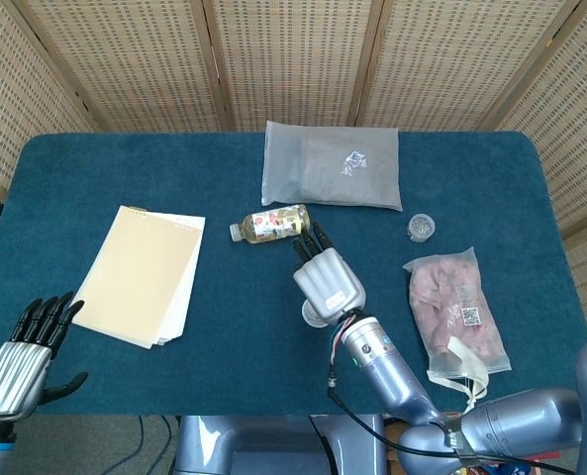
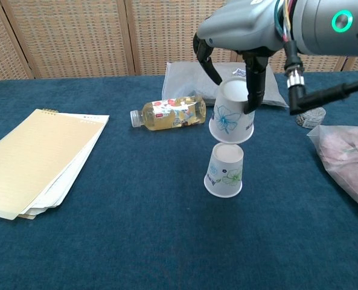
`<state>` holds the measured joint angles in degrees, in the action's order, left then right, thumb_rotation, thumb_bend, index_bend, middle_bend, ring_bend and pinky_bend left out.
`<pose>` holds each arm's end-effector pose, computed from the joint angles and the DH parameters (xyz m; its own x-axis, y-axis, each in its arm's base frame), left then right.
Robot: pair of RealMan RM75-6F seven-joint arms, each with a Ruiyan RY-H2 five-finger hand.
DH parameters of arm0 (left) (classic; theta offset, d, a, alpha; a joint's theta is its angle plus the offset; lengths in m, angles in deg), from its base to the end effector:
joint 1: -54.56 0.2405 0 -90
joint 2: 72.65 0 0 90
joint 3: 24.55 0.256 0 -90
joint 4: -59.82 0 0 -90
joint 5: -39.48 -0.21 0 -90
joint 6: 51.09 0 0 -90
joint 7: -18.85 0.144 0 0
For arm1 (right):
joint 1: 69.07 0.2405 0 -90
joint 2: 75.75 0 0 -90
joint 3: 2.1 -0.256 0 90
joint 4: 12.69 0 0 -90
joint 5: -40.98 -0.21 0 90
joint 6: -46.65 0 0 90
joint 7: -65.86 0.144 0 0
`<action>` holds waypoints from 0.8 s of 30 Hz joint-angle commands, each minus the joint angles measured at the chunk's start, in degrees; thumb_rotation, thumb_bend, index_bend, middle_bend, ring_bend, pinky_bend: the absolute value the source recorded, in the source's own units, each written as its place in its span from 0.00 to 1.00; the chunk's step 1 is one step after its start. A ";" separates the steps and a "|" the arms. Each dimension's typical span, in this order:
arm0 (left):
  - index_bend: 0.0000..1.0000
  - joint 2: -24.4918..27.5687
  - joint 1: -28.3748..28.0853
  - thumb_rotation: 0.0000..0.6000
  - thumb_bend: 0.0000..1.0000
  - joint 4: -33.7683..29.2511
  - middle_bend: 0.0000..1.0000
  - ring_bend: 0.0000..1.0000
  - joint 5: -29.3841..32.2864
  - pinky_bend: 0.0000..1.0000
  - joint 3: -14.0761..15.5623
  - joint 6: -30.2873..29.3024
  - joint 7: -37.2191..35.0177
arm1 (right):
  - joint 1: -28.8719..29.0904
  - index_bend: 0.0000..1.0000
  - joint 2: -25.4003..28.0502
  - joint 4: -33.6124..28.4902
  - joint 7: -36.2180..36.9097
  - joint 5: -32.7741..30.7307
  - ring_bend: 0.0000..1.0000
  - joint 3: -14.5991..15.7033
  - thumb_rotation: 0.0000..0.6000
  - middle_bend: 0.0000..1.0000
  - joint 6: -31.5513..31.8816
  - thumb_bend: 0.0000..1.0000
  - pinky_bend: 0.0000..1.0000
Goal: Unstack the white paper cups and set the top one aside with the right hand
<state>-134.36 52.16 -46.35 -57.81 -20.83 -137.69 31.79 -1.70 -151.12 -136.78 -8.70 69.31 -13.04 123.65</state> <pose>-0.2520 0.1397 0.1366 0.4303 0.0757 0.8995 0.8944 -0.1706 -0.4135 0.0003 -0.3024 0.0524 0.8463 0.0103 0.5327 -0.4632 -0.4797 0.7452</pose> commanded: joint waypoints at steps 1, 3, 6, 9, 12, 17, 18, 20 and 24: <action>0.00 -0.06 -0.01 1.00 0.19 0.05 0.00 0.00 0.10 0.00 0.00 0.11 0.06 | 0.49 0.49 1.31 -0.08 -0.49 -1.35 0.00 -0.37 1.00 0.14 0.74 0.32 0.00; 0.00 -0.12 -0.07 1.00 0.19 0.03 0.00 0.00 0.12 0.00 0.01 0.28 0.24 | 0.51 0.49 2.03 0.10 -0.43 -1.90 0.00 -0.32 1.00 0.14 0.82 0.32 0.00; 0.00 -0.21 -0.08 1.00 0.19 -0.04 0.00 0.00 -0.08 0.00 0.09 0.37 0.63 | 0.19 0.49 3.19 0.97 0.08 -2.50 0.00 0.36 1.00 0.14 0.38 0.32 0.00; 0.00 -0.25 0.02 1.00 0.19 -0.13 0.00 0.00 -0.30 0.00 0.18 0.23 0.83 | -0.99 0.49 3.92 2.77 2.11 -3.03 0.00 1.82 1.00 0.14 -1.11 0.32 0.00; 0.00 -0.23 0.12 1.00 0.19 -0.18 0.00 0.00 -0.57 0.00 0.22 -0.01 0.99 | -2.37 0.49 4.15 4.92 4.54 -3.20 0.00 3.44 1.00 0.14 -3.16 0.32 0.00; 0.00 -0.23 0.25 1.00 0.19 -0.40 0.00 0.00 -0.96 0.00 0.32 -0.21 1.35 | -4.73 0.49 3.99 8.03 8.39 -0.94 0.00 6.35 1.00 0.14 -5.90 0.32 0.00; 0.00 -0.25 0.25 1.00 0.19 -0.40 0.00 0.00 -1.03 0.00 0.34 -0.21 1.42 | -5.21 0.49 3.90 8.47 9.30 -0.48 0.00 6.76 1.00 0.14 -6.43 0.32 0.00; 0.00 -0.31 0.26 1.00 0.19 -0.43 0.00 0.00 -1.09 0.00 0.33 -0.22 1.50 | -6.33 0.49 3.70 9.86 11.33 0.78 0.00 7.85 1.00 0.14 -7.75 0.32 0.00; 0.00 -0.42 0.26 1.00 0.19 -0.40 0.00 0.00 -0.94 0.00 0.32 -0.06 1.68 | -8.06 0.49 3.18 12.17 14.60 2.57 0.00 9.18 1.00 0.14 -9.38 0.32 0.00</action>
<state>-134.78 52.42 -46.75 -58.76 -20.51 -137.76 33.47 -8.81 -147.62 -125.71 4.63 70.95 -4.66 115.18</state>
